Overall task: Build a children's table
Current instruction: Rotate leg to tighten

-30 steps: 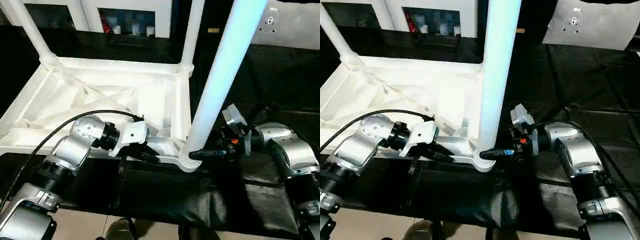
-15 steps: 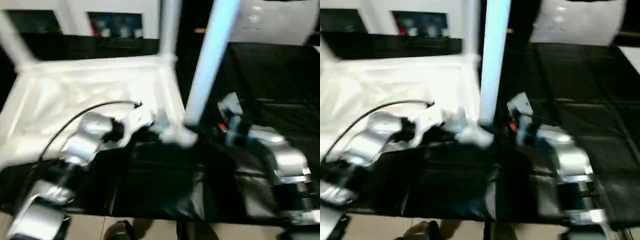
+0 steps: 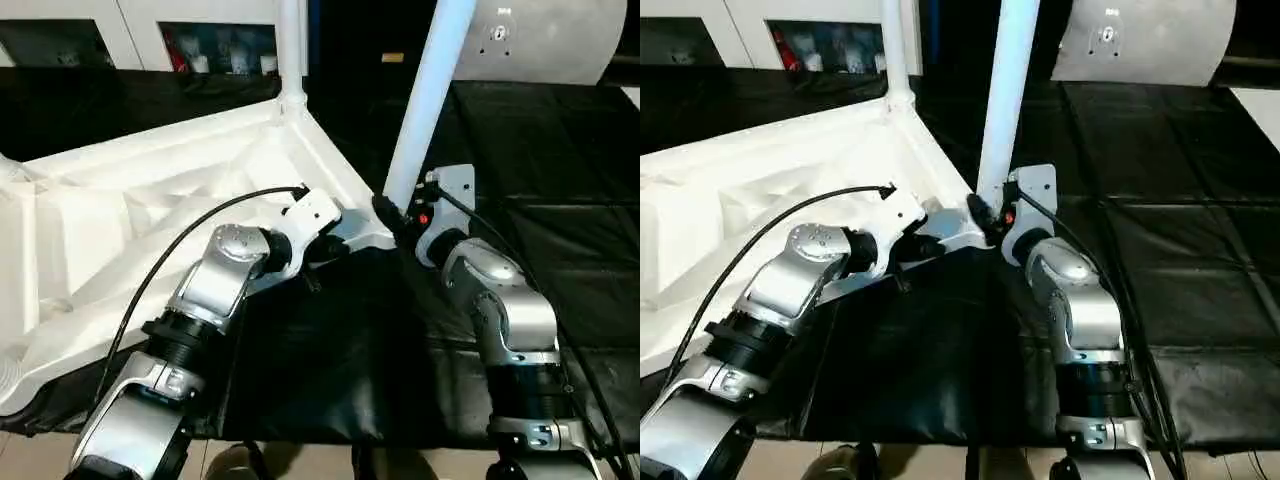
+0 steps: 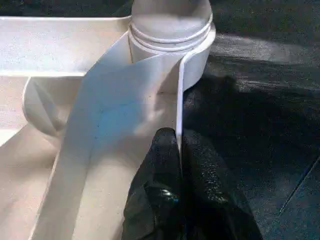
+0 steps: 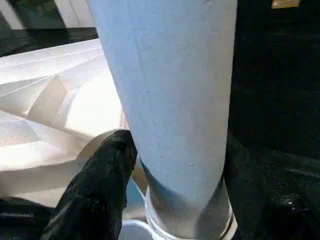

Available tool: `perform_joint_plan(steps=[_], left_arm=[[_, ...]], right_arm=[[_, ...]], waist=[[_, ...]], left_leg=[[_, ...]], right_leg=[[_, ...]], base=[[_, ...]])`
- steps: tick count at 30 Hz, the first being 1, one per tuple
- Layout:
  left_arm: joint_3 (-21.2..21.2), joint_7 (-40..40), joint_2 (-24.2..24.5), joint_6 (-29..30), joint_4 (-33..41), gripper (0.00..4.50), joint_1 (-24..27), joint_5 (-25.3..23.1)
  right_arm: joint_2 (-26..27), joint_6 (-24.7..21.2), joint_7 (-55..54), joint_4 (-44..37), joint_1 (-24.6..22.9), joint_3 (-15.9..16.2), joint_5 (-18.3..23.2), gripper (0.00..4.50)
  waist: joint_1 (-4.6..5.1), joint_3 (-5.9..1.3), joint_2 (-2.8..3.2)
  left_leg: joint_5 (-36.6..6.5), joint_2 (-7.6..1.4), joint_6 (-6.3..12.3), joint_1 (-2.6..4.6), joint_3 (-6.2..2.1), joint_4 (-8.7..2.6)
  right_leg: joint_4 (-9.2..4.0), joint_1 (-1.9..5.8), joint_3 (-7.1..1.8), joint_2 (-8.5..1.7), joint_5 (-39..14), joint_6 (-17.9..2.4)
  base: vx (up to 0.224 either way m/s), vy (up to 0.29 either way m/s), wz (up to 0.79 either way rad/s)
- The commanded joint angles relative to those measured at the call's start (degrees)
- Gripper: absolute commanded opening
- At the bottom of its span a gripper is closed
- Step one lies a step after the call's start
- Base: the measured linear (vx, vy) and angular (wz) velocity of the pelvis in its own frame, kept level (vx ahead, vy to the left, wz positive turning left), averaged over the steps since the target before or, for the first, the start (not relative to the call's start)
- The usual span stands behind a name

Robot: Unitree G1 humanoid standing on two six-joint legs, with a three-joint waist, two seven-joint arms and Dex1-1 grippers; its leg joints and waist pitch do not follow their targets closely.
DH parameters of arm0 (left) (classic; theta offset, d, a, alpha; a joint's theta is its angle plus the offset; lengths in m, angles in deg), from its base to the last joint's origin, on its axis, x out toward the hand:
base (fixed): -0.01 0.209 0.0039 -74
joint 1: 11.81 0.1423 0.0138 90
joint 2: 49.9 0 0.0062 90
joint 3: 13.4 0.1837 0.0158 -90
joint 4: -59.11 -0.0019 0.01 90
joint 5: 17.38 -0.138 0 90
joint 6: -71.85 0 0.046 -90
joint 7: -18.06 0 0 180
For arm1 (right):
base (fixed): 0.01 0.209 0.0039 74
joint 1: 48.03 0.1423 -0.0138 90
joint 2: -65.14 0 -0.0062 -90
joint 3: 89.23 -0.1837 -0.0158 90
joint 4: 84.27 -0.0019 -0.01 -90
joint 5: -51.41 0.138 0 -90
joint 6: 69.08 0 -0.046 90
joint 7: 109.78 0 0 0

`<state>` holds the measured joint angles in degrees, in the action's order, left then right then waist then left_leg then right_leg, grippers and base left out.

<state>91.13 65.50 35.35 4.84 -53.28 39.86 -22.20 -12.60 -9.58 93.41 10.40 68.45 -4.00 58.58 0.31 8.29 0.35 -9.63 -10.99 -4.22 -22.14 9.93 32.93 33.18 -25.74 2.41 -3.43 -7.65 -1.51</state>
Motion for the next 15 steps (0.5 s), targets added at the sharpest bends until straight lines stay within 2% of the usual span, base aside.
perform_joint_plan(steps=[1,2,5,7,9,10,11,12,14,15], left_arm=[[1.67,1.33,0.13,-3.49,1.81,0.00,-0.28,0.64],[1.85,2.63,1.06,-4.78,1.98,0.00,0.09,0.56],[2.22,5.33,3.19,-5.29,2.70,0.00,1.03,0.78],[2.24,9.30,6.13,-5.86,3.70,0.00,2.34,1.86],[2.22,10.86,6.94,-6.39,4.12,0.00,2.79,2.53],[2.40,13.69,8.41,-6.93,4.97,0.00,3.55,3.71],[2.87,15.42,9.43,-8.45,5.16,0.00,3.89,3.92],[3.27,17.29,10.37,-9.64,5.24,0.00,4.19,4.26],[3.31,17.47,10.46,-9.73,5.25,0.00,4.22,4.29],[4.35,22.80,12.92,-13.15,5.37,0.00,5.02,5.36]], right_arm=[[-0.64,0.60,8.73,0.08,-2.08,6.33,3.40,3.15],[-2.07,1.57,9.96,0.36,-2.36,6.08,3.31,3.24],[-5.00,3.62,13.66,1.07,-2.67,5.13,4.01,3.53],[-11.09,7.51,21.18,1.55,-3.34,5.43,3.82,3.69],[-13.26,8.78,23.45,1.69,-3.60,5.85,3.24,3.88],[-16.38,10.01,27.26,1.61,-4.02,6.07,3.40,4.06],[-17.96,9.97,29.58,1.48,-4.26,6.03,4.07,4.06],[-19.40,10.58,31.81,1.51,-4.44,6.16,4.46,4.06],[-19.53,10.68,32.06,1.53,-4.47,6.19,4.50,4.06],[-22.49,14.23,38.65,2.67,-4.86,6.60,5.70,4.06]], waist=[[-0.28,-4.32,-0.55],[-0.36,-4.35,-0.69],[-0.46,-4.59,-0.54],[-0.46,-4.69,-0.58],[-0.48,-4.59,-0.54],[-0.58,-4.54,-0.62],[-0.68,-4.54,-0.65],[-0.78,-4.39,-1.03],[-0.87,-4.33,-0.80],[-0.96,-4.29,-0.76]], left_leg=[[-9.14,-0.80,5.27,0.54,0.01,-3.38],[-8.82,-0.87,5.90,0.45,0.04,-3.33],[-7.04,-0.93,6.60,0.39,0.02,-3.23],[-5.66,-0.97,7.62,0.34,0.13,-3.05],[-5.40,-1.06,8.46,0.39,0.19,-3.04],[-5.87,-1.10,8.72,0.47,0.24,-3.02],[-6.04,-1.12,8.69,0.45,0.22,-3.03],[-6.57,-1.20,8.74,0.50,0.26,-3.10],[-7.13,-1.31,8.49,0.62,0.22,-3.16],[-8.70,-1.45,8.19,0.88,0.19,-3.18]], right_leg=[[-4.02,4.24,-2.04,-3.19,-15.74,-10.29],[-4.04,4.38,-2.07,-3.31,-15.43,-10.23],[-3.54,4.58,-2.07,-3.37,-12.72,-11.27],[-3.14,4.83,-2.09,-3.25,-8.62,-12.78],[-3.03,4.75,-2.07,-3.17,-7.15,-13.75],[-3.10,4.71,-2.03,-3.26,-8.06,-13.84],[-3.11,4.79,-2.02,-3.29,-8.69,-13.79],[-3.28,4.73,-2.08,-3.31,-10.24,-13.46],[-3.36,4.55,-2.06,-3.33,-11.80,-13.28],[-3.64,4.28,-1.99,-3.41,-14.25,-12.90]], base=[[0.000,0.000,0.00],[0.000,0.000,0.00],[0.000,0.000,0.00],[0.000,0.000,0.00],[0.000,0.000,0.00],[0.000,0.000,0.00],[0.000,0.000,0.00],[0.000,0.000,0.00],[0.000,0.000,0.00],[0.000,0.000,0.00]])
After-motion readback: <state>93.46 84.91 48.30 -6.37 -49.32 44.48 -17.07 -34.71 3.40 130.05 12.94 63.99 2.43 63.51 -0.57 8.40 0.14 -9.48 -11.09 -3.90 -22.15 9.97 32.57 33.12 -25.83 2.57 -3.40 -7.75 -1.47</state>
